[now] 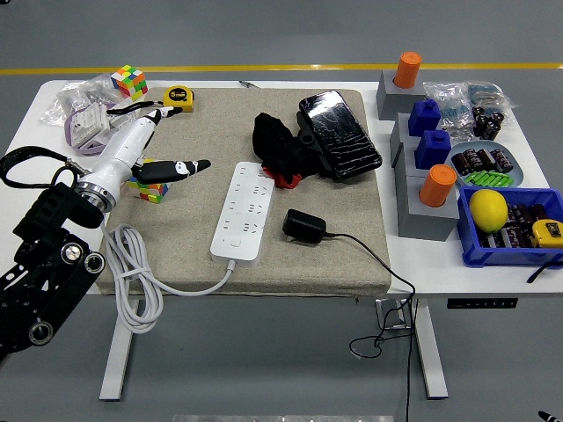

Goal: Pull the plug out and thorw away

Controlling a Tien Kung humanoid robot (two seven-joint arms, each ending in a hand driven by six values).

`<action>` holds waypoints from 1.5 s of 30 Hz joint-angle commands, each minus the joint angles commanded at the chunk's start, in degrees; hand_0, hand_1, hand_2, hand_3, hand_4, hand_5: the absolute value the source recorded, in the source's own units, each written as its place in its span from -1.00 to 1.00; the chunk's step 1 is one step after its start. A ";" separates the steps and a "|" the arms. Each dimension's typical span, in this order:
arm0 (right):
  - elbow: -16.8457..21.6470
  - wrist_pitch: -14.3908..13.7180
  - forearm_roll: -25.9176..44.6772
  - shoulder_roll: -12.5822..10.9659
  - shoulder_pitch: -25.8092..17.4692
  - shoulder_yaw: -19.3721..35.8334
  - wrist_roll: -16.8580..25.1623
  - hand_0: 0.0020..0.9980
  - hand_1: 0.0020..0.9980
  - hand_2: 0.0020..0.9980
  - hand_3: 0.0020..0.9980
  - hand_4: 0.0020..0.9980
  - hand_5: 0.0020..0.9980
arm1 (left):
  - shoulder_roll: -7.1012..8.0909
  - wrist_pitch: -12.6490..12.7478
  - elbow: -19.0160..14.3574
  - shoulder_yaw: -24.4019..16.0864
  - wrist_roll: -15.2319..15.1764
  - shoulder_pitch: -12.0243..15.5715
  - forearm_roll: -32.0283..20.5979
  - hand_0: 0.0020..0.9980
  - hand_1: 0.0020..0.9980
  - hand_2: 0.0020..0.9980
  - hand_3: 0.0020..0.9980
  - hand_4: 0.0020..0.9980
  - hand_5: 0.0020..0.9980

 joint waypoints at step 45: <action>0.11 -0.20 0.20 0.40 -0.69 -0.03 0.22 0.24 0.32 0.37 0.26 0.97 0.06 | -0.26 -0.57 -0.89 -2.03 0.03 2.11 0.35 0.72 0.88 0.86 0.85 0.99 -0.08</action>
